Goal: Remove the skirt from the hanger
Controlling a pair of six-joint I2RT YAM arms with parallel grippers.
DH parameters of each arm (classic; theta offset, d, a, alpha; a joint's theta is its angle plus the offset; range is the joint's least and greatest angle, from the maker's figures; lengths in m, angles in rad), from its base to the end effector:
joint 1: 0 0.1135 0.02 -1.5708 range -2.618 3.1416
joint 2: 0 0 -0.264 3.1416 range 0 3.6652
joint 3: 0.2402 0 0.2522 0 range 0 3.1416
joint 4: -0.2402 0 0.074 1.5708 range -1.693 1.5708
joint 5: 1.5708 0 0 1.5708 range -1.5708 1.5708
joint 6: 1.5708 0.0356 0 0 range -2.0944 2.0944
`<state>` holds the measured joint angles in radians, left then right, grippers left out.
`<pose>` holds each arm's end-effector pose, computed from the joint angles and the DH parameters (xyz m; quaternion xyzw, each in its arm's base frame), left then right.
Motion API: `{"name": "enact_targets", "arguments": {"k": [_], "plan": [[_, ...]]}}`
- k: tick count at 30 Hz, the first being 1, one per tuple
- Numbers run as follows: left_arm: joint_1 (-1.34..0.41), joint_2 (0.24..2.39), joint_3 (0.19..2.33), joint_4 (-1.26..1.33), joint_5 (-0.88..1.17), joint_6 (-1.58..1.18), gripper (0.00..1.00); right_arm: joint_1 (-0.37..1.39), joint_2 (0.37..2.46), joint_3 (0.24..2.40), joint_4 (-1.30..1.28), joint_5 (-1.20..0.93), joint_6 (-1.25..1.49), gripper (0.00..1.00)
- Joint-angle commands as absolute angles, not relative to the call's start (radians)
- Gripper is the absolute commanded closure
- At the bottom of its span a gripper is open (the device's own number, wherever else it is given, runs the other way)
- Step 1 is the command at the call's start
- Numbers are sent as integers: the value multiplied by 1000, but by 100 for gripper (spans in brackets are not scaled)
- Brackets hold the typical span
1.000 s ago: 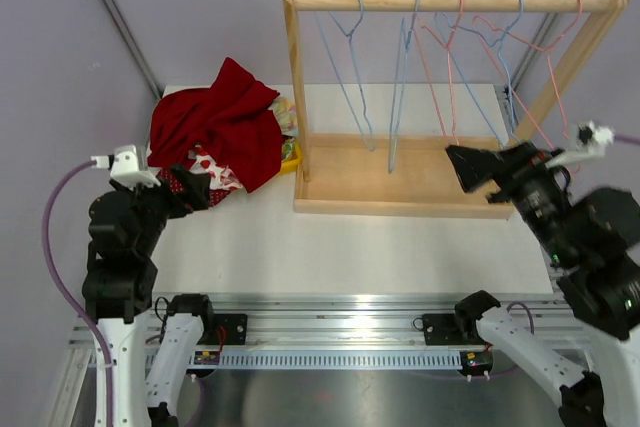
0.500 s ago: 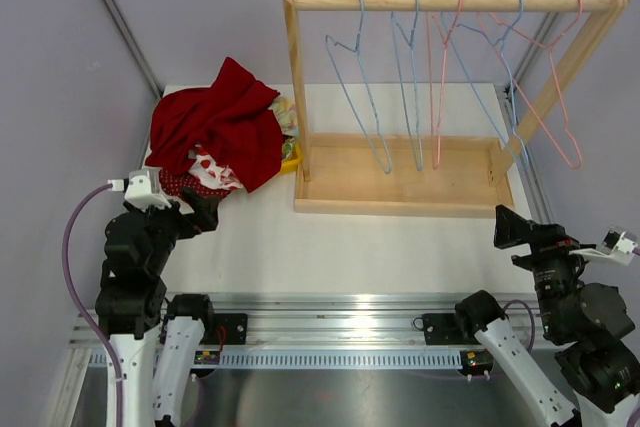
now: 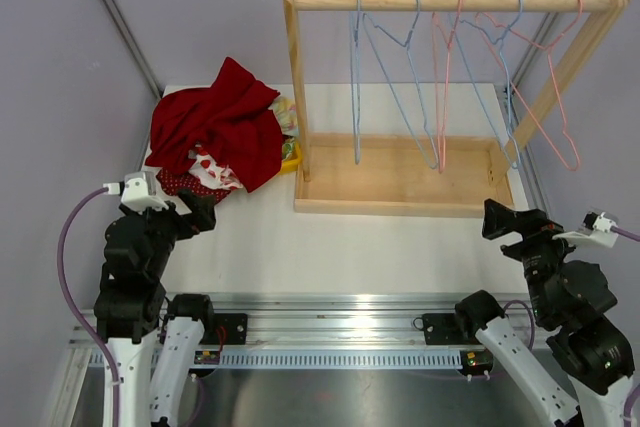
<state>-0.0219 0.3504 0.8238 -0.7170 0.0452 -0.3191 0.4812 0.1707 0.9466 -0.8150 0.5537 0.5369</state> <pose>0.0690 -0.0031 0.3428 -0.1028 0.7810 -0.1220 0.6039 0.0059 -0.0180 0.3687 0.2087 0.6878 0.1529 0.6782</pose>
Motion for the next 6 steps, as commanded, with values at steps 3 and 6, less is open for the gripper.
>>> {"name": "enact_targets", "arguments": {"k": [3,6], "plan": [[-28,370,819,-687,12,-331,1,479,239,957,-811,538,514,1],[-28,379,822,-692,5,-330,1,479,230,957,-818,561,519,0]]}}
